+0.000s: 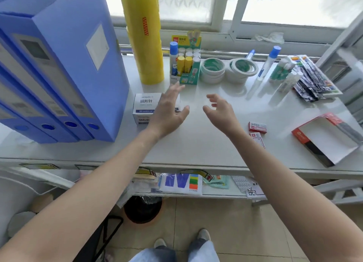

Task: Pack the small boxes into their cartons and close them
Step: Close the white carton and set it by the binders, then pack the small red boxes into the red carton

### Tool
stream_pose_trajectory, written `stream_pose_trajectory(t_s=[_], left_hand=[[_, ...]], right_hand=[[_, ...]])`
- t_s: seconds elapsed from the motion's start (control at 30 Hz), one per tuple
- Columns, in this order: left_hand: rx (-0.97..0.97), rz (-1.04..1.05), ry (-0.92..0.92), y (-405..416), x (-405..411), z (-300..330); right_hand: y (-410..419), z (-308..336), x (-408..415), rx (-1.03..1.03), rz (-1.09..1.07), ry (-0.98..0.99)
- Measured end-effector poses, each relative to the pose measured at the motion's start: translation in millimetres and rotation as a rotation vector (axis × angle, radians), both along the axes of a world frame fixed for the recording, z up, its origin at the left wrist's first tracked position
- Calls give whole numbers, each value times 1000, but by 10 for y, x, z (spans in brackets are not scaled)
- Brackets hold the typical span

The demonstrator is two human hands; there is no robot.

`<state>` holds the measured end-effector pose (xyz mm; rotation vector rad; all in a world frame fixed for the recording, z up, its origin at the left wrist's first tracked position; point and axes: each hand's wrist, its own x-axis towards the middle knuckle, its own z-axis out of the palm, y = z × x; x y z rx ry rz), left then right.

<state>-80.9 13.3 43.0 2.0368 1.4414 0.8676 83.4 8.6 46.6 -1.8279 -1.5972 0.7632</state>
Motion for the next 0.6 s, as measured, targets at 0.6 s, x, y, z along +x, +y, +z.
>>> stream_pose_trajectory(t_s=[0.6], left_hand=[[-287, -221, 397, -321, 1808, -454]], right_hand=[[-409, -285, 1849, -170, 26, -199]])
